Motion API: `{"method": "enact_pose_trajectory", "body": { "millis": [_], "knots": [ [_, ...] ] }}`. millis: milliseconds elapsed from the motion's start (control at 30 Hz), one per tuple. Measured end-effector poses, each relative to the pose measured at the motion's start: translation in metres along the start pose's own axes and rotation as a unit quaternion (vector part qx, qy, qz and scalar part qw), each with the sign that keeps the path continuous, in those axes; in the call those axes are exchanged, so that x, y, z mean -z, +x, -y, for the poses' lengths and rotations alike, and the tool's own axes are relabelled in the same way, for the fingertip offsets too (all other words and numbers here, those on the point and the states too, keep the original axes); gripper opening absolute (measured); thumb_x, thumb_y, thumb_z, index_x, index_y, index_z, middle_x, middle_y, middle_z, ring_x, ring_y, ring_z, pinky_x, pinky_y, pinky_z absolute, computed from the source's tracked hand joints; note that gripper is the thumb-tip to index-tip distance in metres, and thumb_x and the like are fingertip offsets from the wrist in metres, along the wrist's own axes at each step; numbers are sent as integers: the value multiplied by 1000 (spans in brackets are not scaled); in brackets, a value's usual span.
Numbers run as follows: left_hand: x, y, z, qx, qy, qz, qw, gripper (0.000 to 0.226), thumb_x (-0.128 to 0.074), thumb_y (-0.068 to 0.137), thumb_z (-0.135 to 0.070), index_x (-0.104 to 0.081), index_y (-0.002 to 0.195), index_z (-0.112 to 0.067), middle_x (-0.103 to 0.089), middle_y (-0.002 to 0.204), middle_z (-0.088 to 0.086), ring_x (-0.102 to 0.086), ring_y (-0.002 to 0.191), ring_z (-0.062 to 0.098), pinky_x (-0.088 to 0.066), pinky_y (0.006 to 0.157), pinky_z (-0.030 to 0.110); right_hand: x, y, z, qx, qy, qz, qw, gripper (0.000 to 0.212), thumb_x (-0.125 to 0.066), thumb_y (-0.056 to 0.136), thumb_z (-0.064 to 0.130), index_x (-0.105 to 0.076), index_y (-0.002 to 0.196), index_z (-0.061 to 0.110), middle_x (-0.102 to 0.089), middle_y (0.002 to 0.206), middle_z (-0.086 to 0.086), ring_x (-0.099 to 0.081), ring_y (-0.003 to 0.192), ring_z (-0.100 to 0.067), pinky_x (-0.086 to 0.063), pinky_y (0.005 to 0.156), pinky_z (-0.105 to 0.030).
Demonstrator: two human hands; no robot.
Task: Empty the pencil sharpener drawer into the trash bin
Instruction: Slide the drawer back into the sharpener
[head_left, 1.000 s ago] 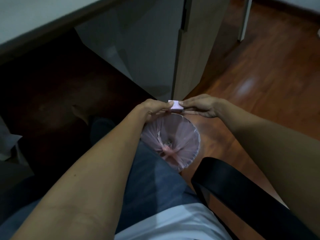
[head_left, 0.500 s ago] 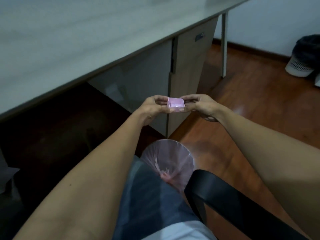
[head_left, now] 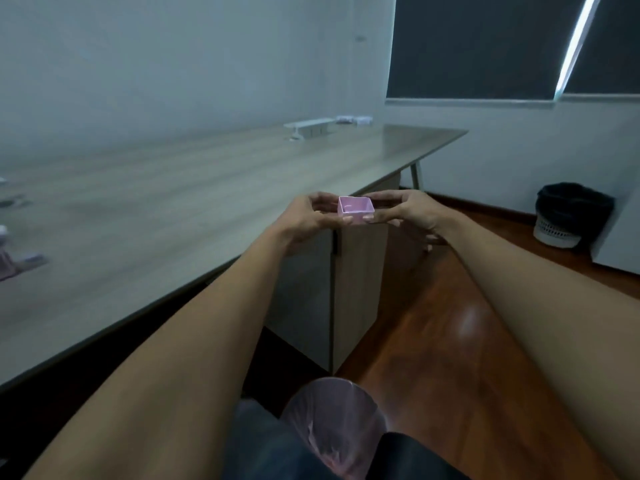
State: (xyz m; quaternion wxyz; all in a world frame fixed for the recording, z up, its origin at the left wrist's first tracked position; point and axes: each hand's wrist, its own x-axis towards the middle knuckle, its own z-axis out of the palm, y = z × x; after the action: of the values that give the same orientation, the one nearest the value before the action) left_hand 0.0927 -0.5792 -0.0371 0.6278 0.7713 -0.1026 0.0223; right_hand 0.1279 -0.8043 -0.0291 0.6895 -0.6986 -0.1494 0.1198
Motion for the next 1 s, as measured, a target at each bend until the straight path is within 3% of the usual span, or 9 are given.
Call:
{"method": "enact_pose_trajectory", "body": {
  "millis": [133, 200, 333, 533, 733, 1000],
  "knots": [
    [39, 0, -31, -16, 7, -12, 1000, 55, -82, 75, 3, -61, 126, 4, -71, 120, 21, -70, 108, 27, -57, 88, 27, -28, 15, 35, 43, -1, 36, 998, 58, -74, 74, -19, -62, 130, -7, -70, 125, -23, -71, 111, -22, -56, 94, -22],
    [61, -6, -44, -16, 18, -24, 999, 56, -82, 76, 2, -60, 127, 3, -71, 121, 20, -70, 105, 25, -56, 84, 25, -46, 26, 48, 60, -6, 54, 997, 58, -75, 73, -18, -63, 129, -7, -70, 125, -23, -69, 117, -26, -55, 96, -24],
    [109, -25, -64, -17, 35, -61, 997, 57, -81, 77, 2, -58, 129, 0, -70, 122, 18, -68, 113, 28, -56, 89, 28, -92, 49, 73, 94, -26, 88, 991, 55, -74, 74, -18, -64, 126, -5, -70, 124, -20, -71, 110, -24, -57, 92, -23],
    [182, -64, -89, -23, 68, -119, 990, 54, -82, 79, -6, -60, 127, -6, -71, 117, 10, -70, 107, 18, -55, 91, 27, -171, 86, 101, 127, -44, 151, 979, 56, -81, 71, -10, -68, 124, -1, -75, 116, -15, -68, 118, -27, -50, 108, -37],
    [259, -110, -107, -19, 103, -187, 977, 47, -85, 76, -13, -66, 119, -14, -73, 117, 11, -70, 111, 22, -52, 100, 33, -263, 104, 130, 156, -38, 221, 962, 56, -80, 74, -9, -65, 128, -4, -72, 123, -21, -68, 118, -27, -49, 108, -34],
    [325, -182, -117, 18, 155, -270, 950, 38, -80, 82, -14, -65, 117, -18, -73, 107, 0, -70, 95, 9, -55, 81, 17, -373, 117, 136, 156, 1, 309, 938, 51, -80, 75, -8, -66, 123, -2, -70, 124, -23, -68, 116, -28, -51, 106, -34]
  ]
}}
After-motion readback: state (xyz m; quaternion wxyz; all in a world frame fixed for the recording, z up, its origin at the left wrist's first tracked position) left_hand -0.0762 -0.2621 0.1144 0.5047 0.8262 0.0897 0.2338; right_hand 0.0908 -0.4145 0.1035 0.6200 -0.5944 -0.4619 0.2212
